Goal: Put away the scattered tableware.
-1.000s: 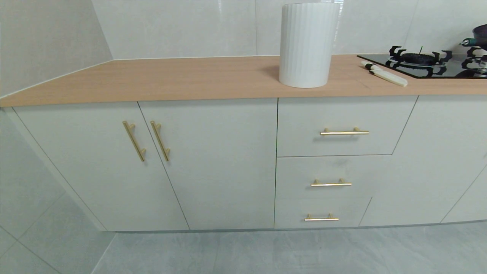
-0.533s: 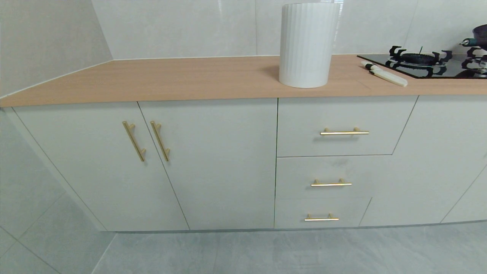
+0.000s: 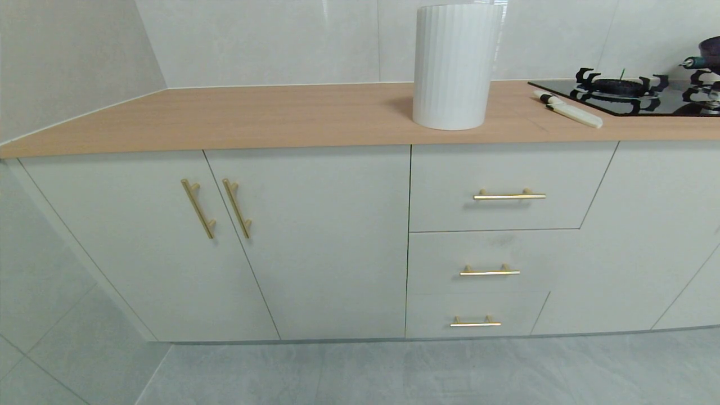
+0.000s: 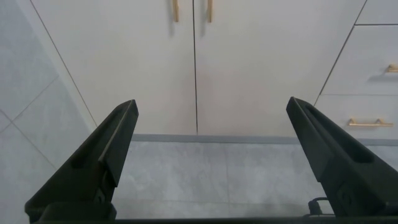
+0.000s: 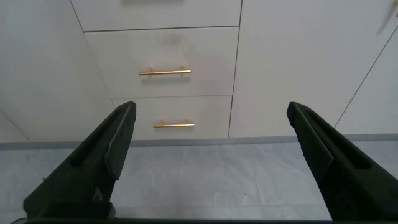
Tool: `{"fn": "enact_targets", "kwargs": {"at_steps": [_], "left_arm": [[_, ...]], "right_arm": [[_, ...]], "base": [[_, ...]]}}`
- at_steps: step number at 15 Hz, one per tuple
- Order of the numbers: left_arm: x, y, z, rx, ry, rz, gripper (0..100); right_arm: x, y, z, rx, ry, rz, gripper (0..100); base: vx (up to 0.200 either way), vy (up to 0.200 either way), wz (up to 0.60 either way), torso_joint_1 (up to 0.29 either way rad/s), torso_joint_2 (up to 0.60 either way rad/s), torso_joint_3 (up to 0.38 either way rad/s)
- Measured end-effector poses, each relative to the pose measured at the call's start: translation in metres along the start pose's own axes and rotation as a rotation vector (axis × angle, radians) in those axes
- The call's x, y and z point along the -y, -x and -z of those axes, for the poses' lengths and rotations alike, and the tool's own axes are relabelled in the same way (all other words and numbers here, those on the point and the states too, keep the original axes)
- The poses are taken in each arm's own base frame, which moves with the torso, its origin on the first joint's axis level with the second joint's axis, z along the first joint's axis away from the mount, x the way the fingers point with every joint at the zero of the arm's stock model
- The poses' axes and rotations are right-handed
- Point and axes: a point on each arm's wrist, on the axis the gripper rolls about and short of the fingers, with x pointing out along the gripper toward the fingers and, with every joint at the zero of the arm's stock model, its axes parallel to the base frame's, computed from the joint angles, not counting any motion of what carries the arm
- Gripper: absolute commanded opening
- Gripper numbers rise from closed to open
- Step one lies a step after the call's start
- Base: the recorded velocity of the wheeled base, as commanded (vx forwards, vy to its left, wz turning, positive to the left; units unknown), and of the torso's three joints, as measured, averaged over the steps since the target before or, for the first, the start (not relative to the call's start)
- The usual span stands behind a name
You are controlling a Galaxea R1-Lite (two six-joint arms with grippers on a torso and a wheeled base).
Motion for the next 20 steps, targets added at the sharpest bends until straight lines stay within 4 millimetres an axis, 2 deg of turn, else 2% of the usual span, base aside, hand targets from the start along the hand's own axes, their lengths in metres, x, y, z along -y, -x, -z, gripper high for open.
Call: {"fn": "enact_targets", "kwargs": {"at_steps": [4, 17, 20], "left_arm": [[0.0, 0.0, 0.0, 0.0, -0.009, 0.0, 100], [0.0, 0.0, 0.0, 0.0, -0.007, 0.002, 100], [0.0, 0.0, 0.0, 0.0, -0.007, 0.001, 100]], "right_arm": [[0.0, 0.0, 0.0, -0.001, 0.0, 0.0, 100], [0.0, -0.0001, 0.0, -0.003, 0.0, 0.0, 100], [0.0, -0.0001, 0.0, -0.003, 0.0, 0.0, 100]], "base": [[0.0, 0.0, 0.0, 0.0, 0.0, 0.0], [0.2, 0.0, 0.0, 0.004, 0.0, 0.003], [0.0, 0.0, 0.0, 0.0, 0.0, 0.0]]}}
